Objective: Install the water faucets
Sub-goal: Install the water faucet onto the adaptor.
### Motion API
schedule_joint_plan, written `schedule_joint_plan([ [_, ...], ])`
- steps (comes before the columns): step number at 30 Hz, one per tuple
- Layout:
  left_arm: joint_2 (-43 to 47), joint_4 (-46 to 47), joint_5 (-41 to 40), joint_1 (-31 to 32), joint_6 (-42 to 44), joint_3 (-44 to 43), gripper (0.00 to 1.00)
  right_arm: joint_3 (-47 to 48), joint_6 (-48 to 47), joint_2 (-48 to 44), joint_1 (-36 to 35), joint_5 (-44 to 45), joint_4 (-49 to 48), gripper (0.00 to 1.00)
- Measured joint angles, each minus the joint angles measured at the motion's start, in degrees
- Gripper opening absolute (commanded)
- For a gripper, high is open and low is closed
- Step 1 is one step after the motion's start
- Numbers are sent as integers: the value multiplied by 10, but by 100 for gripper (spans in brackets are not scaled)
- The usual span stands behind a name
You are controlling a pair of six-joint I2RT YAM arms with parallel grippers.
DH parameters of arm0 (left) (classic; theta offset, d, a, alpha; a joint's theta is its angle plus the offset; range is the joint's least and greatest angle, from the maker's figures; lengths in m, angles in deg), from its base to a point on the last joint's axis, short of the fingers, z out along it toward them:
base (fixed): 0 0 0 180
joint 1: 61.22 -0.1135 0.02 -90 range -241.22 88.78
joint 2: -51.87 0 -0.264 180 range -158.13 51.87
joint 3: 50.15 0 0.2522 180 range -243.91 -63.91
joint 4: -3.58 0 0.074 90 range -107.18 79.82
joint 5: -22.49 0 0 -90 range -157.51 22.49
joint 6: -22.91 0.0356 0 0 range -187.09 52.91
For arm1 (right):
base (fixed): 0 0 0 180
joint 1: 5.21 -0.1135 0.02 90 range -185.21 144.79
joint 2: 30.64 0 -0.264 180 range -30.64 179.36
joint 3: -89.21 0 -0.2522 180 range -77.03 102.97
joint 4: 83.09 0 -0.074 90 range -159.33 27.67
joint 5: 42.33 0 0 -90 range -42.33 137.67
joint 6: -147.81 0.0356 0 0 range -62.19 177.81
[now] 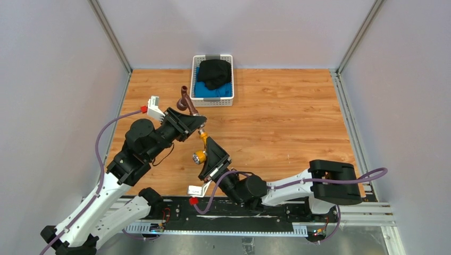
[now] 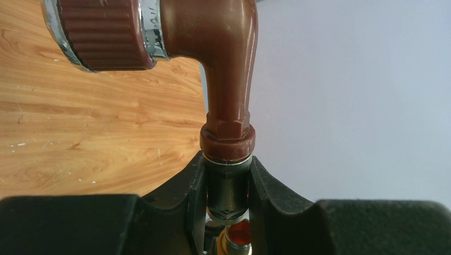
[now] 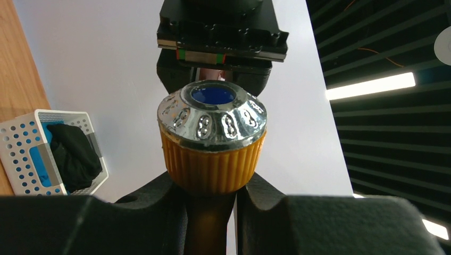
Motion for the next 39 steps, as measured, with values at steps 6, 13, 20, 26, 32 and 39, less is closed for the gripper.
schedule_joint_plan([
  [6, 8, 0, 8, 0, 0, 2, 0, 0, 3, 11, 8, 0, 0, 0],
  [13, 8, -5, 12, 0, 6, 1, 0, 0, 8, 14, 12, 0, 0, 0],
  [20, 9, -5, 12, 0, 9, 0, 0, 0, 8, 14, 14, 0, 0, 0],
  [26, 15, -5, 12, 0, 9, 0, 0, 0, 9, 14, 19, 2, 0, 0],
  [32, 14, -5, 14, -1, 15, 0, 0, 0, 11, 14, 20, 7, 0, 0],
  [39, 10, -3, 14, -3, 20, 0, 0, 8, 11, 15, 19, 7, 1, 0],
])
